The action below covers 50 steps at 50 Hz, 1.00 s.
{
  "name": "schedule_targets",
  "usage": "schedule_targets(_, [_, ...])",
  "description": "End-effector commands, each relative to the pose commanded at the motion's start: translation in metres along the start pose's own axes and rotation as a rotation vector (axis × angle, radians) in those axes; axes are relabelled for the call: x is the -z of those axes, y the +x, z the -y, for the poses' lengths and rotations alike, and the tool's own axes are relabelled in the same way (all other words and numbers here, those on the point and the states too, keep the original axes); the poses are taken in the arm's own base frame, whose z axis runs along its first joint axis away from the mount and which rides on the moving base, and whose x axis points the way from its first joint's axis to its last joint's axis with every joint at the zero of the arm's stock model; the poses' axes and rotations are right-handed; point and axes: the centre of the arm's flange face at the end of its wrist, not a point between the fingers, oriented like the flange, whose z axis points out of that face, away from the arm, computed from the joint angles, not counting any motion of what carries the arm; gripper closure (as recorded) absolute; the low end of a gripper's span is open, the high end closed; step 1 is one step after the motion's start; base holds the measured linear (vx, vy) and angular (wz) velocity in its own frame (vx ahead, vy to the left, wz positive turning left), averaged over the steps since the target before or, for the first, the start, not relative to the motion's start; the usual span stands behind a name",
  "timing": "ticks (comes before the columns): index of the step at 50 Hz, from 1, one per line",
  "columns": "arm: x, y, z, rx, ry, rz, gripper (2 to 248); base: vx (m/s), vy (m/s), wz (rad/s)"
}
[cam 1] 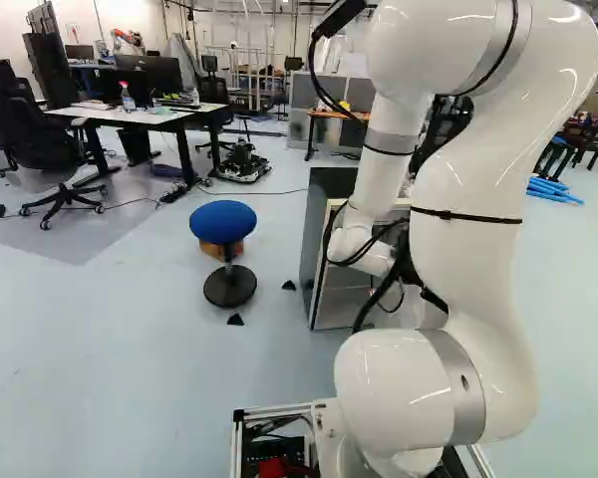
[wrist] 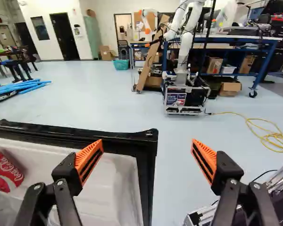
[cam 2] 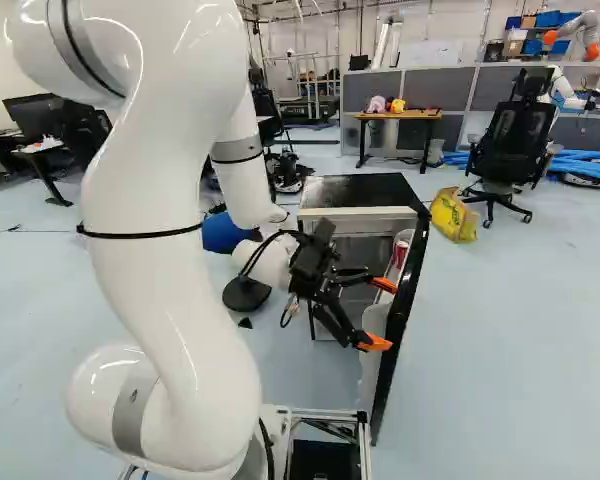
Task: Grab a drink from the fridge
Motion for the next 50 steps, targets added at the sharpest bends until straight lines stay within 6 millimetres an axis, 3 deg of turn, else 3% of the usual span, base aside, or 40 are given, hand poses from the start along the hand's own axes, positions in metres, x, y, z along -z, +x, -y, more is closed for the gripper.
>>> schedule_targets(50, [-0.093, 0.024, 0.080, -0.227, -0.274, 0.030, 3, 0.000, 0.000, 0.000])
